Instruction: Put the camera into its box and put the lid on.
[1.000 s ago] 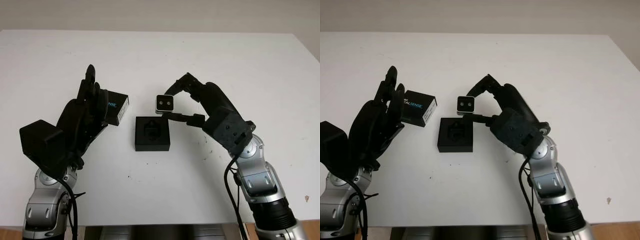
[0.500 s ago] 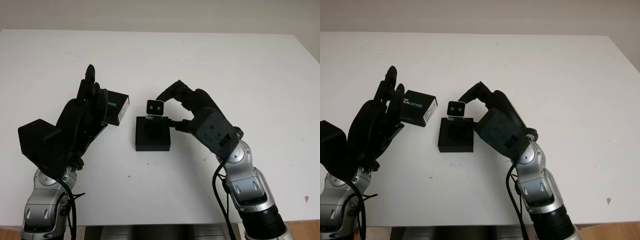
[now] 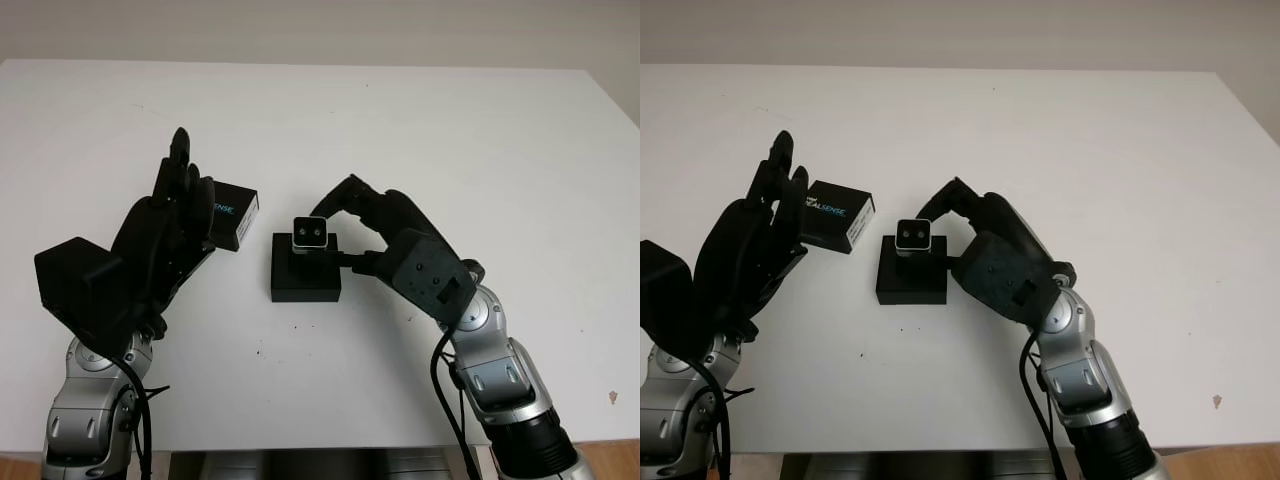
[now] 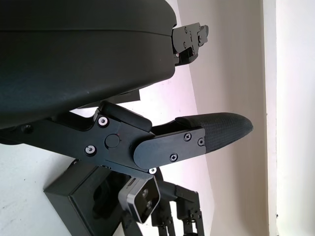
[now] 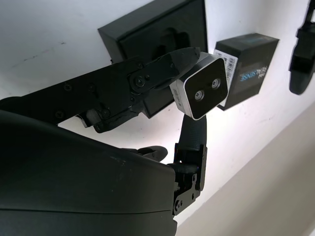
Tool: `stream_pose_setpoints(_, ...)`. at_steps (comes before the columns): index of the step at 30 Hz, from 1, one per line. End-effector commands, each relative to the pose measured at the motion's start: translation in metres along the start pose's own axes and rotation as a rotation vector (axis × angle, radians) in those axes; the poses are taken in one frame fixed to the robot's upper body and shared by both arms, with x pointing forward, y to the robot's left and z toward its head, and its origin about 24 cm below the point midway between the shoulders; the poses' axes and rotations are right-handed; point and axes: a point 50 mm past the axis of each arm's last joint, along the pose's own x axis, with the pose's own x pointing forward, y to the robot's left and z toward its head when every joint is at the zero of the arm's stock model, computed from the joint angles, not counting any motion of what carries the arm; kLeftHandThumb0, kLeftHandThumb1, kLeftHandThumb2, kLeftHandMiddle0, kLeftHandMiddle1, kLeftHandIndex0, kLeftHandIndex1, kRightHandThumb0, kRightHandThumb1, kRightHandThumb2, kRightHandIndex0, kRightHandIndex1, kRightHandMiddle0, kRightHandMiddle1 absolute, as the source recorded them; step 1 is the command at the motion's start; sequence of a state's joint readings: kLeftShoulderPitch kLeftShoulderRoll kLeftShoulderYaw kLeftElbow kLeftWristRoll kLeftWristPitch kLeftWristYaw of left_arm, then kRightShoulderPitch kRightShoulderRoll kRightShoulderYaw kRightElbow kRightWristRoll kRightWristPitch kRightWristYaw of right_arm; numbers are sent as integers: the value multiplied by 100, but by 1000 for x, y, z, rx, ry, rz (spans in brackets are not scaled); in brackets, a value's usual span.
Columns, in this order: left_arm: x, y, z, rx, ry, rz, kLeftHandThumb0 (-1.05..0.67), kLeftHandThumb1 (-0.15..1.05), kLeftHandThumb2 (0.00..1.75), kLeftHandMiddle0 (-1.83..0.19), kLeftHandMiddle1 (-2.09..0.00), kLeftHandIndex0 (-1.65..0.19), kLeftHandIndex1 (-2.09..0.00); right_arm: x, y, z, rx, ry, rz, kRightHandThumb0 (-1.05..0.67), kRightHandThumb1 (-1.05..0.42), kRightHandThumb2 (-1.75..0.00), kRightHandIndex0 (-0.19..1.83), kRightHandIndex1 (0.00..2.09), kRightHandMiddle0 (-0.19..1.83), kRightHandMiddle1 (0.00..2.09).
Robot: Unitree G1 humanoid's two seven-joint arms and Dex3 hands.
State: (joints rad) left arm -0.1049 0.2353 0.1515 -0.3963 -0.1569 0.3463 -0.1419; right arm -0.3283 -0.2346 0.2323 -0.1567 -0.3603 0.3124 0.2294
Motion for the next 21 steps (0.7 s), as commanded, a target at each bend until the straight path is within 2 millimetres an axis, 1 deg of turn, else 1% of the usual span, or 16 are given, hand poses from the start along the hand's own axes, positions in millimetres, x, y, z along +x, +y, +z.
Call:
stream_pose_setpoints(1,-2,2,2,6,-7,8,-74,105,66,19,0,19,0,2,-2,1,-21,-18,10,-40,-105,-16,36,6,40,200)
stream_pose_setpoints(10,-3,2,2,4,-3,7,-73,105,63,19,0,19,0,5,1,-5,5,-13,20,-40,-105,-16,38,6,44,200)
stream_pose_setpoints(21,-3,2,2,8,-2,5,-72,105,65,19,0,19,0,5,8,-5,32,0,27,-40,-105,-16,37,6,43,200)
